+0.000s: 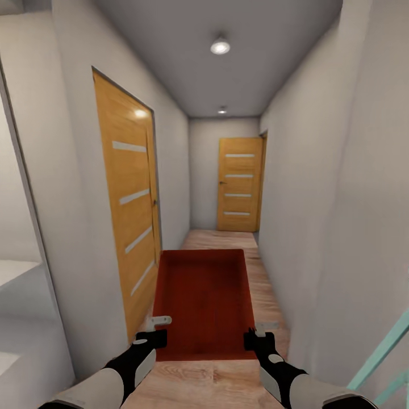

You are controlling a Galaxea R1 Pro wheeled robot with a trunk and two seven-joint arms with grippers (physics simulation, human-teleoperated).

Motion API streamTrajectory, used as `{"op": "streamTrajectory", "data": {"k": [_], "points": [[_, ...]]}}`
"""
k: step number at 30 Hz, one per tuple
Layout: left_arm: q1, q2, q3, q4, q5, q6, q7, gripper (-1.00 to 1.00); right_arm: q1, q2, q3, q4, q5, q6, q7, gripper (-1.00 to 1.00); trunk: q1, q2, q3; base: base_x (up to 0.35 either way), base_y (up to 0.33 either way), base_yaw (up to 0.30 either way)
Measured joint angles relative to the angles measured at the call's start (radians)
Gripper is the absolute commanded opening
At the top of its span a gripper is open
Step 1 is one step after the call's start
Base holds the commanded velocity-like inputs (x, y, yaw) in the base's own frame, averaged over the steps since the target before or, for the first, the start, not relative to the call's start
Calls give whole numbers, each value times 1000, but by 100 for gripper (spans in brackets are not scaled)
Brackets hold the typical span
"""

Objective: Move the two storage containers from the living room to the garage. In the garage, place one container on the floor and stack the other container on top of it (either order is fine).

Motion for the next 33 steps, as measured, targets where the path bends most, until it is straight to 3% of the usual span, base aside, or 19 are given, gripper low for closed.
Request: {"op": "streamTrajectory", "data": {"k": [19, 33], "points": [[0, -1, 3, 9, 0, -3, 0, -100, 0, 0, 0, 5, 2, 0, 0, -100, 0, 0, 0, 304, 200, -234], [0, -2, 6, 14, -1, -5, 0, -100, 0, 0, 0, 9, 4, 1, 0, -100, 0, 0, 0, 310, 147, -31]]}}
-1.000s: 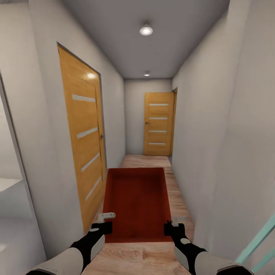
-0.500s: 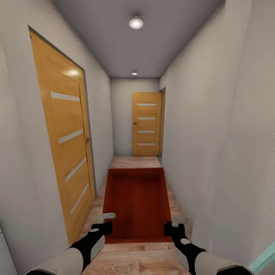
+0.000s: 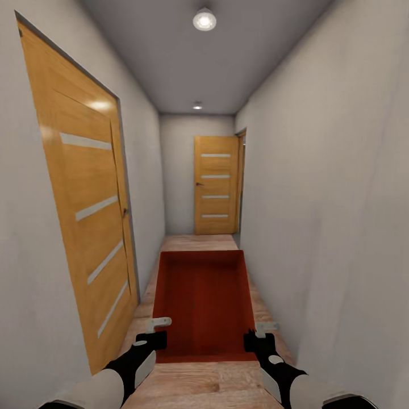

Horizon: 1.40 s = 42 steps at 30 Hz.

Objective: Move the two storage containers from the living room to the garage. In the garage, place one container on the floor and stack the other container on top of it (either order is fine).

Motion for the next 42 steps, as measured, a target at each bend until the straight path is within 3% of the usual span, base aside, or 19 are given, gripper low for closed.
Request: {"op": "streamTrajectory", "data": {"k": [13, 42], "points": [[0, 0, 0, -2, 0, 0, 0, -100, 0, 0, 1, -1, -1, 0, 0, -100, 0, 0, 0, 317, 107, 0], [0, -2, 10, 2, -8, -3, 0, -100, 0, -1, 0, -2, 2, 1, 0, -100, 0, 0, 0, 324, 2, 4]]}}
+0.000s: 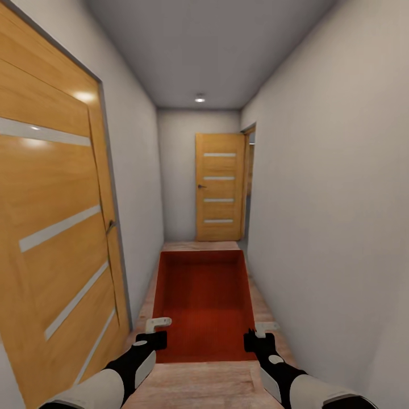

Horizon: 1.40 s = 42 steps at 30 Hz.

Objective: Move the two storage containers from the living room to the garage. In the garage, place one container on the floor and stack the other container on top of it (either order is fine).

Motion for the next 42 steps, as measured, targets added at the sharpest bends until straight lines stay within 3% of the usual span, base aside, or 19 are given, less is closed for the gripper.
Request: {"op": "streamTrajectory", "data": {"k": [8, 42], "points": [[0, 1, -6, -4, 7, -3, 0, -100, 0, 0, 3, -6, -1, 0, 0, -100, 0, 0, 0, 325, 0, 173], [0, 3, -12, -11, 8, 6, 0, -100, 0, 1, 0, -6, -3, 0, -1, -100, 0, 0, 0, 325, 0, 3]]}}
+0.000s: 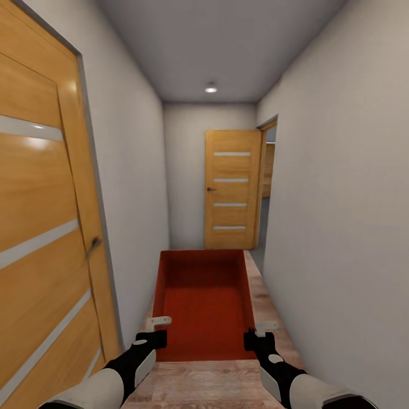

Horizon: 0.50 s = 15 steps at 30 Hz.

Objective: Move the two storage containers from the living room to the garage. In the garage, place one container on the floor and stack the other container on top of it (either order is fine).

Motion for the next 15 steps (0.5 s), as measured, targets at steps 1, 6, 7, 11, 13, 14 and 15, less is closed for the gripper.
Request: {"op": "streamTrajectory", "data": {"k": [1, 6, 7, 11, 13, 14, 15], "points": [[0, 0, 1, 1, 0, -1, 0, -100, 0, 0, 0, -1, 0, 0, 0, -100, 0, 0, 0, 325, 0, 0], [0, 0, 1, 1, 0, -1, 0, -100, 0, 0, 1, 0, 0, 0, 0, -100, 0, 0, 0, 324, 0, 0], [0, 0, 0, 0, 0, 0, 0, -100, 0, 0, 0, 0, 0, 0, 0, -100, 0, 0, 0, 324, 0, 0], [0, 0, 1, 1, 0, -1, 0, -100, 0, 0, 0, 0, 0, 0, 0, -100, 0, 0, 0, 324, 0, 0], [0, 0, 0, 0, 0, 0, 0, -100, 0, 0, 0, 0, 0, 0, 0, -100, 0, 0, 0, 325, 0, 0], [0, 0, 0, 0, 0, -1, 0, -100, 0, 0, 0, 0, 0, -1, 0, -100, 0, 0, 0, 325, 0, 0], [0, 0, 0, 0, 0, 0, 0, -100, 0, 0, 0, 0, 0, -1, 0, -100, 0, 0, 0, 325, 0, 0]]}}
